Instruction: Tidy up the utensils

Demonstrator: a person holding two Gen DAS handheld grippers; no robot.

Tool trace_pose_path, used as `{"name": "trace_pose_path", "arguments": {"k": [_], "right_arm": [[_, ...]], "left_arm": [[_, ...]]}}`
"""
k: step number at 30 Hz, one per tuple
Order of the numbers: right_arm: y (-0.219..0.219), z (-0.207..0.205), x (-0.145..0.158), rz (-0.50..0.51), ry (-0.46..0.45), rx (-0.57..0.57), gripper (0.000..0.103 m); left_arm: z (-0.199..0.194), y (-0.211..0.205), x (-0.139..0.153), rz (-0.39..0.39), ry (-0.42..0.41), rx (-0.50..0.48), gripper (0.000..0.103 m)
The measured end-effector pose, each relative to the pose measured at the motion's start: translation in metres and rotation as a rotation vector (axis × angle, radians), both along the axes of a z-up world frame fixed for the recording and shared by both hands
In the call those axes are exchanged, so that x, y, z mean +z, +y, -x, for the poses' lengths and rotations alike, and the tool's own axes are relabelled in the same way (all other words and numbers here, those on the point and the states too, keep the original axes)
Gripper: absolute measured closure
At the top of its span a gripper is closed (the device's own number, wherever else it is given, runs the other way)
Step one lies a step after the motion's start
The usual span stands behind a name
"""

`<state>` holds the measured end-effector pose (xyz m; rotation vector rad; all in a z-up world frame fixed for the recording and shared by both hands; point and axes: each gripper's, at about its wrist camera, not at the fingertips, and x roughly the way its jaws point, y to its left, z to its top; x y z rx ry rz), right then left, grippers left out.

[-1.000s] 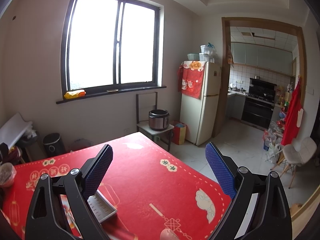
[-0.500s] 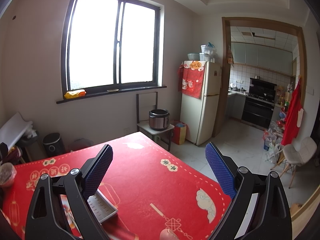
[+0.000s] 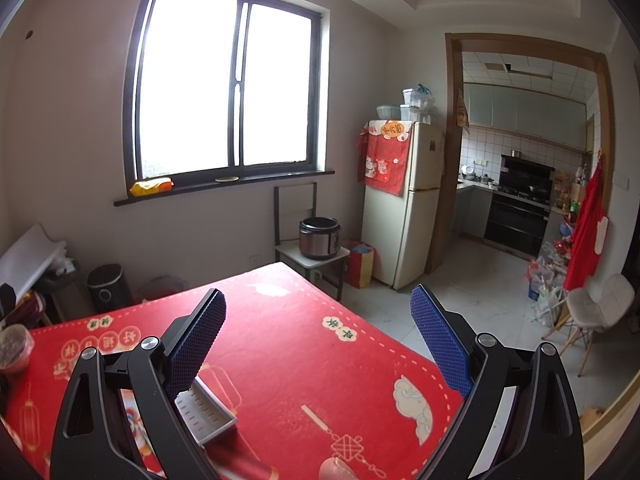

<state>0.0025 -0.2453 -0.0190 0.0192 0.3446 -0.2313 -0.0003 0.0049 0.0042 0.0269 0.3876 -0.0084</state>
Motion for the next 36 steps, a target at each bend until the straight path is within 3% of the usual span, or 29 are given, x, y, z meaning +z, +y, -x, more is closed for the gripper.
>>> {"name": "trace_pose_path", "arguments": {"k": [20,22,27,36], "right_arm": [[0.002,-0.013,-0.011,-0.058,0.028,0.093,0.013],[0.005,-0.022,-0.012,-0.078,0.043,0.132,0.013],[0.017,-0.042,-0.025,-0.12,0.091,0.301,0.013],[0.049,-0.073,-0.072,-0.137,0.219,0.547,0.013]], "left_arm": [[-0.001,0.011,-0.009,0.004,0.033,0.052,0.005],[-0.001,0.016,-0.013,0.026,0.048,0.049,0.005],[0.002,0.027,-0.026,0.013,0.072,0.153,0.005],[0.011,0.055,-0.06,0.062,0.143,0.24,0.005]]}}
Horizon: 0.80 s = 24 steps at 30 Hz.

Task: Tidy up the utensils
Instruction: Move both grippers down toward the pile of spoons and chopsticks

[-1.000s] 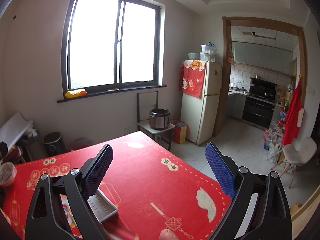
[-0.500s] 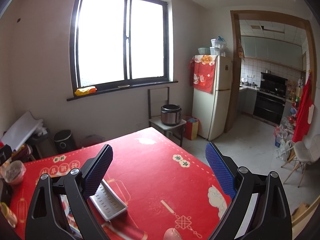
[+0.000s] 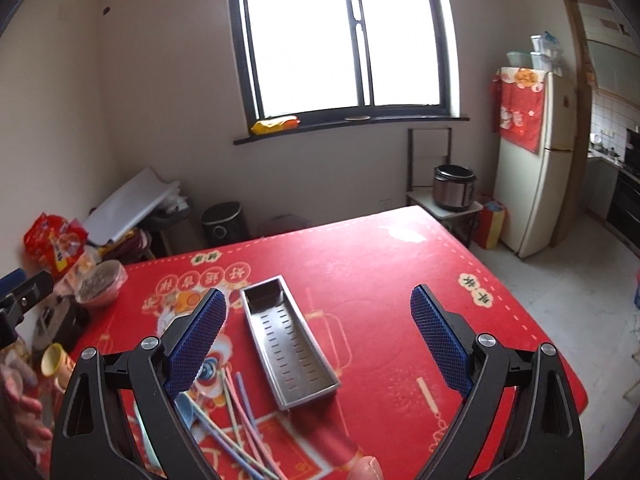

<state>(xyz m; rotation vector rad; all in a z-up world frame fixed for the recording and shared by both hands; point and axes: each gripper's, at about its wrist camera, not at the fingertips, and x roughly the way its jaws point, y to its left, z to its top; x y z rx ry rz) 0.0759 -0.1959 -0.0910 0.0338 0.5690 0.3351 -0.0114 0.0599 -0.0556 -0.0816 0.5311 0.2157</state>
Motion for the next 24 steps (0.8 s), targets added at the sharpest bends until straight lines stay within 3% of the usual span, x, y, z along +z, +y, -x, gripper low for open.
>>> {"name": "trace_pose_path", "arguments": {"k": [3,12,18,24], "right_arm": [[0.012,-0.008,-0.014,0.013,0.038,0.078,0.013],[0.048,-0.022,-0.062,0.03,0.125,0.287,0.013],[0.074,-0.025,-0.1,0.12,0.176,0.426,0.013],[0.099,-0.024,-0.144,0.205,0.265,0.57,0.013]], "left_arm": [[0.005,0.01,-0.013,0.039,0.023,0.016,0.005],[0.021,0.027,-0.046,0.045,0.086,0.158,0.005],[0.027,0.032,-0.076,0.02,0.182,0.239,0.005],[0.04,0.039,-0.101,0.065,0.181,0.282,0.005]]}}
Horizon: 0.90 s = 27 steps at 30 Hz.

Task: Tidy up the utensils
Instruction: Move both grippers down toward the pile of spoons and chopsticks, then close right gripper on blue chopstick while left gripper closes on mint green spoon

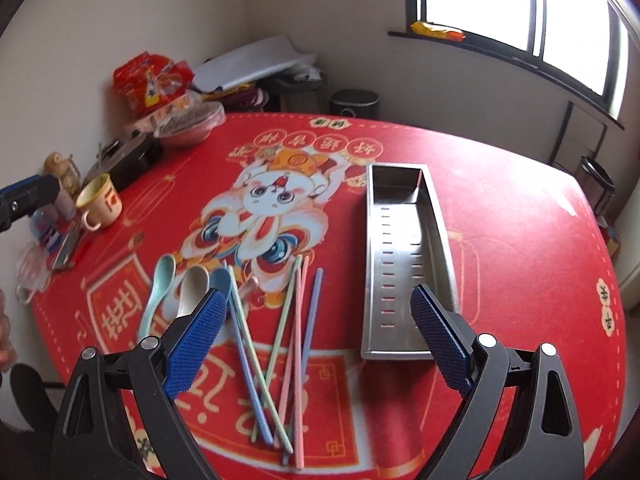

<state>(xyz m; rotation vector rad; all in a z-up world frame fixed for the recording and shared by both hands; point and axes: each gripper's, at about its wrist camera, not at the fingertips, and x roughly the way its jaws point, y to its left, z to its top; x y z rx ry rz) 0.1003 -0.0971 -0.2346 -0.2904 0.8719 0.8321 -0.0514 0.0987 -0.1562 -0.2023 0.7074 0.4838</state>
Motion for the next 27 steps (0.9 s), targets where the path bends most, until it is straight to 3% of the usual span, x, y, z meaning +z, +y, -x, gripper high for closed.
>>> {"name": "trace_pose_path", "arguments": {"k": [11,13,17,19,22,27], "right_arm": [[0.037,0.02,-0.067,0.144,0.128,0.218,0.015],[0.043,0.024,-0.075,0.179,0.126,0.234,0.038],[0.052,0.032,-0.082,0.211,0.111,0.258,0.046],[0.056,0.036,-0.082,0.215,0.109,0.269,0.055],[0.062,0.041,-0.083,0.213,0.113,0.286,0.069],[0.071,0.046,-0.093,0.231,0.148,0.305,0.081]], "left_arm": [[0.017,0.028,-0.043,0.091,0.052,0.053,0.006],[0.019,0.032,-0.048,0.112,0.056,0.058,0.009],[0.025,0.041,-0.061,0.172,0.066,0.078,0.022],[0.029,0.044,-0.066,0.19,0.066,0.084,0.027],[0.033,0.043,-0.071,0.182,0.073,0.091,0.039],[0.039,0.041,-0.082,0.208,0.084,0.084,0.059]]}}
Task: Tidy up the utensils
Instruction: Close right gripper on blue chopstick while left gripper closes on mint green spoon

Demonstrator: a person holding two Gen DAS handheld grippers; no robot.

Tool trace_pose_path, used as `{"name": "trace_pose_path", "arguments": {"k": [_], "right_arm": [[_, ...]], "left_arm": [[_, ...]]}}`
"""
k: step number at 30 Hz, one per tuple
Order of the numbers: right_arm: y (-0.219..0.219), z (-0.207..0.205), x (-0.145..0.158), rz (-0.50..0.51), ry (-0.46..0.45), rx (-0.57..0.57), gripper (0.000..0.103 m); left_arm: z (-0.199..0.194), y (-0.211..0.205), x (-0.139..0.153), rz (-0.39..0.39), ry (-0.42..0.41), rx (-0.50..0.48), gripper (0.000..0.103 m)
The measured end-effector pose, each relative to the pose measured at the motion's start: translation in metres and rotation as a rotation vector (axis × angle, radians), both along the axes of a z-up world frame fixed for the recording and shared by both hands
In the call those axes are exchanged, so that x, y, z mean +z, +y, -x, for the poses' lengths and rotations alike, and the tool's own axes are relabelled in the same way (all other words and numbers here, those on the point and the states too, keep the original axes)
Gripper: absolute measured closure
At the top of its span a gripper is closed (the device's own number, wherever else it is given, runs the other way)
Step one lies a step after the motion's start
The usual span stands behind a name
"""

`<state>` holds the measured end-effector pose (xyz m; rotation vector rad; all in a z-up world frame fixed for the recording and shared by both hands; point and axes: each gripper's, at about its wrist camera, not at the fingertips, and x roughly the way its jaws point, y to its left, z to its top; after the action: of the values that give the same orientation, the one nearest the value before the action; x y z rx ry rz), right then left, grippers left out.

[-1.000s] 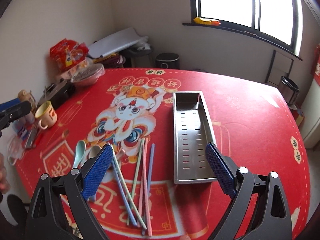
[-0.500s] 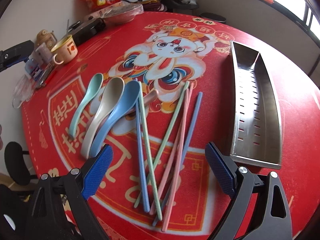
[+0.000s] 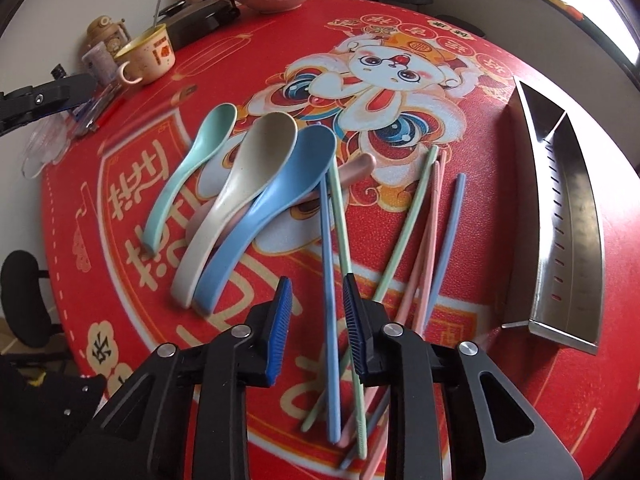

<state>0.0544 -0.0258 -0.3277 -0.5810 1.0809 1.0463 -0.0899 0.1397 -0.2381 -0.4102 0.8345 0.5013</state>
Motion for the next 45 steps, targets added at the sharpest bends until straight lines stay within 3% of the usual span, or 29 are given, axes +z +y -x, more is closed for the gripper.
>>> {"name": "trace_pose_path", "arguments": {"k": [4,12,27,37,45], "right_arm": [[0.006,-0.003,-0.006,0.012,0.005,-0.02,0.085],[0.013,-0.012,-0.012,0.022,0.028,-0.076,0.095],[0.004,-0.009,-0.014,0.009,0.053,-0.147,0.095],[-0.018,-0.006,-0.014,-0.029,0.147,-0.203,0.097],[-0.026,0.0,0.006,-0.121,0.138,-0.193,0.097]], "left_arm": [[0.004,0.0,-0.007,0.027,0.003,0.0,0.065],[0.01,0.005,-0.015,0.069,0.008,0.001,0.067],[-0.001,0.008,-0.025,0.128,0.033,-0.045,0.067],[-0.005,0.008,-0.034,0.174,0.05,-0.052,0.067],[-0.006,0.009,-0.04,0.205,0.06,-0.041,0.067]]}}
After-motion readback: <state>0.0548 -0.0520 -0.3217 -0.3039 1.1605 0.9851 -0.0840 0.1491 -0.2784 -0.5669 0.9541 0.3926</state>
